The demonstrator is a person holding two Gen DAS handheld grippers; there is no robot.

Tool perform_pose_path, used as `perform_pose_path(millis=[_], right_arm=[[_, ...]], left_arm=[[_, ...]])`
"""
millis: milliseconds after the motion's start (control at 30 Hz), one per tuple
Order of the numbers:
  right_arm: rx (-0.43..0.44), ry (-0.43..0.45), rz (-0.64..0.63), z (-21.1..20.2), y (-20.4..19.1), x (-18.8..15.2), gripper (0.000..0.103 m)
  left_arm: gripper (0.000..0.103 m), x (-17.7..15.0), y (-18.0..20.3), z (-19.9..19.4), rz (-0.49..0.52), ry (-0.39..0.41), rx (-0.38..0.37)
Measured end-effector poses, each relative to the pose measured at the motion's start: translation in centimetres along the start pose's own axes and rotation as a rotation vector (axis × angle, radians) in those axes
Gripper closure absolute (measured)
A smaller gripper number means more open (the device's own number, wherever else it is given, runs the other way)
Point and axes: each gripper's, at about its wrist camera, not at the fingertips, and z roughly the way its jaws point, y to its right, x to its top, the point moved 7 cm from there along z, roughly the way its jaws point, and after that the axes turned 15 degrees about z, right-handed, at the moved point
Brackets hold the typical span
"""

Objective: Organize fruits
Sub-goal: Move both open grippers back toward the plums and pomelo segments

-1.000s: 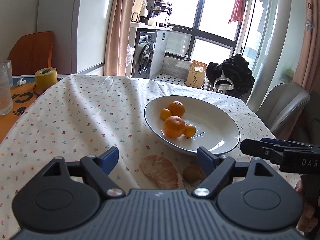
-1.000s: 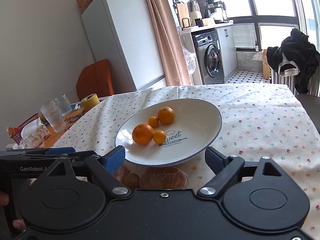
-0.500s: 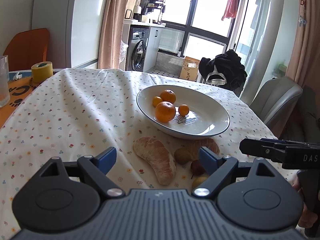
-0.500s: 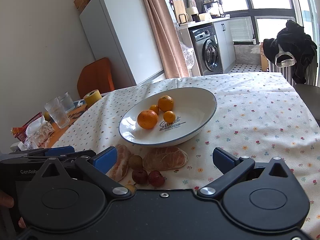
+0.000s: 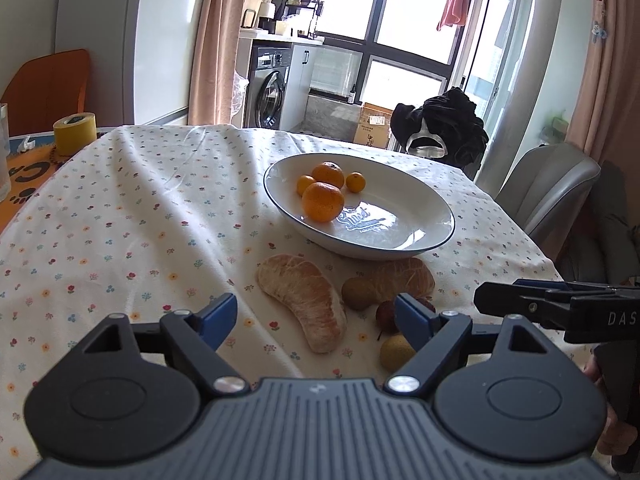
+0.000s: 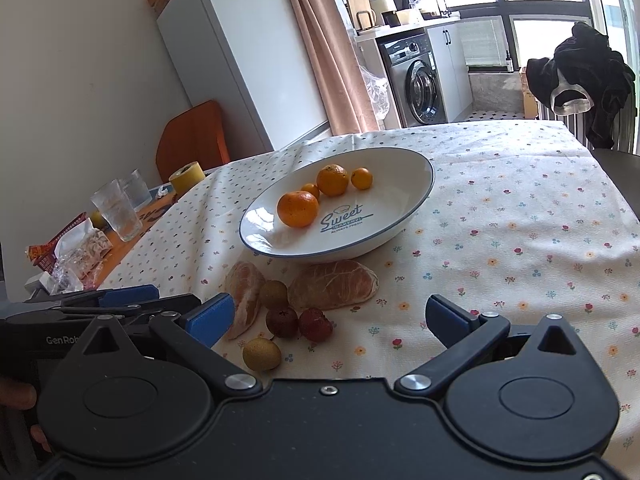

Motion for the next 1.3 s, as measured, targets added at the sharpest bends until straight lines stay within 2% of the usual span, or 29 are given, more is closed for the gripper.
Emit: perform_pose_path(millis=[333, 500, 933, 1133, 1300], right_arm=[[-0.008, -0.008, 0.024, 0.3, 0.9, 0.0, 0.0], [-0.012, -0.008, 0.021, 0.5, 1.1, 0.3, 0.0], [-0.007, -0.018, 0.023, 1.6, 1.0, 0.8, 0.0], [-0.004, -0.031, 0.022, 2.6, 0.8, 0.8, 0.0], [-0.019, -0.027, 0.027, 3.5, 0.8, 1.0, 0.0]], left_arm=[[0.034, -0.1, 0.5, 1.6, 0.017, -0.028, 0.001], [0.047, -0.1, 0.5, 2.3, 0.007, -0.039, -0.005], [0.049, -0.4, 0.8, 4.9, 0.008, -0.09, 0.004], [0.053, -0.7, 0.2, 5.1, 0.016, -0.097, 0.012], [0.063, -0.8, -0.5, 4.7, 0.004, -0.098, 0.01]])
